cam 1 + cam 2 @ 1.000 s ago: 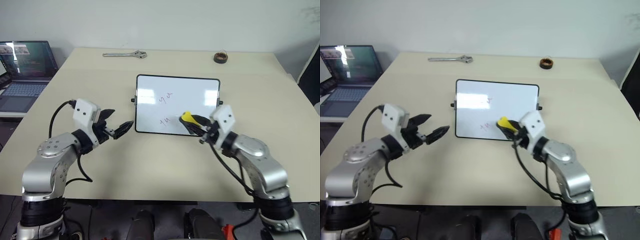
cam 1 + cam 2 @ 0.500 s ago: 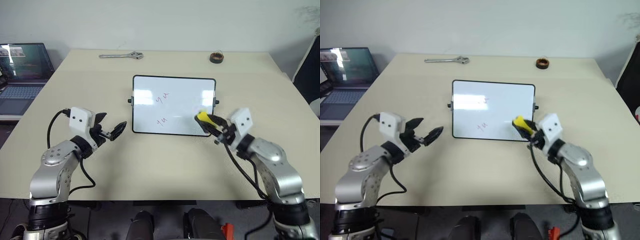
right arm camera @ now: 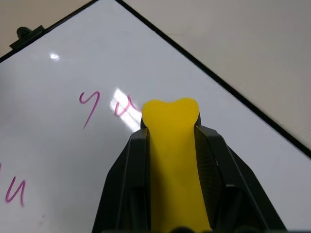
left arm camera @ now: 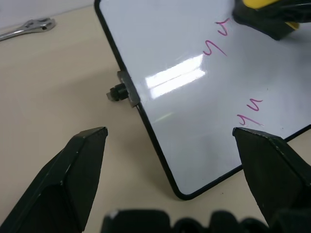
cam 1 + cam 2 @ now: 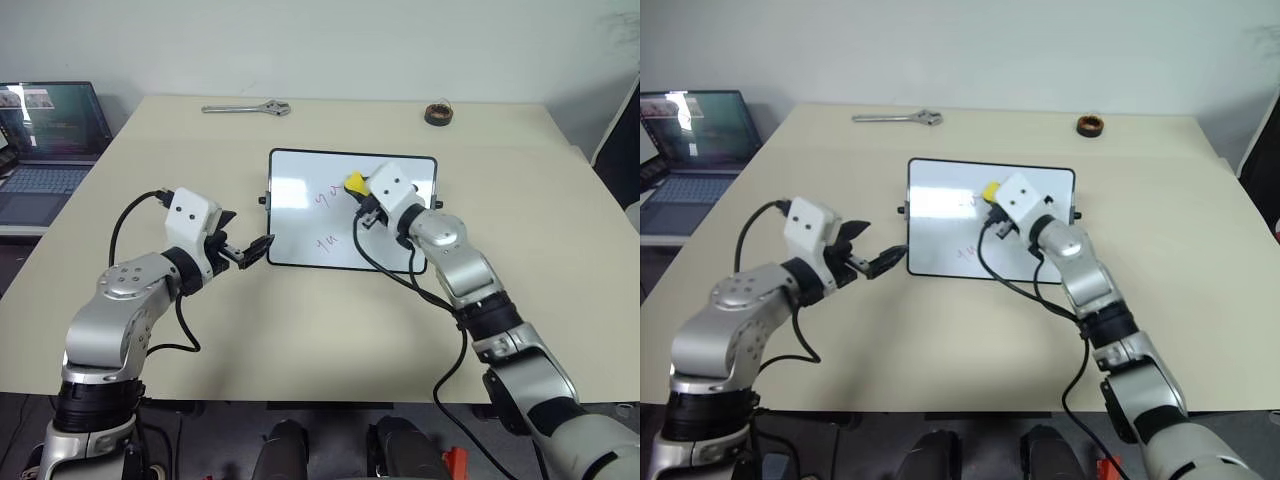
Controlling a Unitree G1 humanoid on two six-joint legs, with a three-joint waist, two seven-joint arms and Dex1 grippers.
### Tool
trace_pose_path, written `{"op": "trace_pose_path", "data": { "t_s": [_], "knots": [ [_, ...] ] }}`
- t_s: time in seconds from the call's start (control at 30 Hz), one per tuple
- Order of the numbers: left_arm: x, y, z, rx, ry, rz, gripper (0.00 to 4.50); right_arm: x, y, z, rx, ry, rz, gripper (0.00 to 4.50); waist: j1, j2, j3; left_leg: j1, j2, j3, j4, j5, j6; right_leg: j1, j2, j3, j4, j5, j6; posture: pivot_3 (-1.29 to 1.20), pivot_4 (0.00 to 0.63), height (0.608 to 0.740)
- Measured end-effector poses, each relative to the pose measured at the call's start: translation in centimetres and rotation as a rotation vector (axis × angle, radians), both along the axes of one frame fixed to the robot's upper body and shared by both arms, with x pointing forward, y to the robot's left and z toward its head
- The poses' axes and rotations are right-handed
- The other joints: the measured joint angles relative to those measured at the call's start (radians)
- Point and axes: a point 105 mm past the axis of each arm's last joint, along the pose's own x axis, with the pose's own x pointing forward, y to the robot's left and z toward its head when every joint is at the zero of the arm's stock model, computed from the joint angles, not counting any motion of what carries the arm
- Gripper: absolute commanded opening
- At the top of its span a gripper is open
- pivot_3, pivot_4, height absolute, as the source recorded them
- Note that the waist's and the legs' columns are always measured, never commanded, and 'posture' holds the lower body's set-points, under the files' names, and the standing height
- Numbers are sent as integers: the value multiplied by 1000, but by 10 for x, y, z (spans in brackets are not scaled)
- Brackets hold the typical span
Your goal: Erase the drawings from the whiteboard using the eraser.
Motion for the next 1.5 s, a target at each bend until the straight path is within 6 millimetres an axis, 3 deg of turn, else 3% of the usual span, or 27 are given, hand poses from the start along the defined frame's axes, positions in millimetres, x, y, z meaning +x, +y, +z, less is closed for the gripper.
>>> {"op": "trace_pose_path", "data": {
  "t_s": [0.13, 0.37, 0.5, 0.6, 0.67, 0.8, 0.97, 1.13, 1.27, 1.4, 1.5],
  "knots": [
    [0, -3, -3, 24, 21, -30, 4500, 0, 11, -4, -43, 4, 48, 960, -4, 0, 0, 1, 0, 1, 0, 0, 0, 0, 0, 0, 1, 0, 0, 0, 150, 740],
    [0, -6, -12, 33, 55, -64, 4500, -31, 49, -46, -248, 90, 266, 960, -16, 0, 0, 2, 0, 0, 0, 0, 0, 0, 0, 0, 2, 0, 0, 0, 150, 740],
    [1, -5, -16, 36, 69, -59, 4500, -16, 51, -27, -184, -2, 141, 959, -15, 0, 0, 2, 1, -1, 1, 0, 0, 0, 0, 0, 3, 0, 0, 0, 150, 740],
    [0, -6, -17, 40, 73, -71, 4500, 4, 35, 2, -125, -77, 16, 959, -9, 0, 0, 1, 0, -2, 1, 1, -1, 0, 0, -1, 3, 0, 0, 0, 150, 740],
    [0, -5, -17, 50, 70, -70, 4500, 8, 32, 8, -118, -91, -2, 959, -7, 0, 0, 1, 0, -1, 0, 1, -1, 0, 0, 0, 1, 0, 0, 0, 150, 740],
    [0, -5, -16, 54, 64, -71, 4500, 2, 42, 0, -159, -59, 68, 959, -10, 0, 0, 1, 0, -1, 0, 0, -1, 0, 0, 0, 1, 0, 0, 0, 150, 740],
    [-1, -4, -20, 52, 72, -70, 4500, -22, 61, -34, -304, 14, 236, 959, -15, 0, 0, 1, 1, -1, 0, 0, -1, 0, 0, 0, 2, 0, 0, 0, 150, 740],
    [0, -4, -20, 49, 62, -74, 4500, -11, 55, -22, -272, -51, 141, 958, -14, 0, 0, 1, 0, -2, 1, 1, -1, 0, 0, 0, 3, 0, 0, 0, 150, 740],
    [-1, 0, -29, 45, 81, -65, 4500, 6, 32, 3, -238, -111, 29, 958, -3, 0, 0, 1, 1, -2, 1, 1, -1, 1, -1, -1, 2, 0, 0, 0, 150, 740],
    [-1, -1, -30, 41, 81, -72, 4500, 2, 33, -1, -251, -84, 65, 939, 0, 0, 0, 1, 0, -2, 1, 1, -1, 1, -1, -1, 2, 0, 0, 0, 150, 740],
    [-1, -3, -31, 40, 78, -80, 4500, -14, 48, -23, -322, -23, 183, 790, -1, 0, 0, 1, 0, -2, 1, 1, -1, 1, -1, -1, 2, 0, 0, 0, 150, 740]
  ]
}}
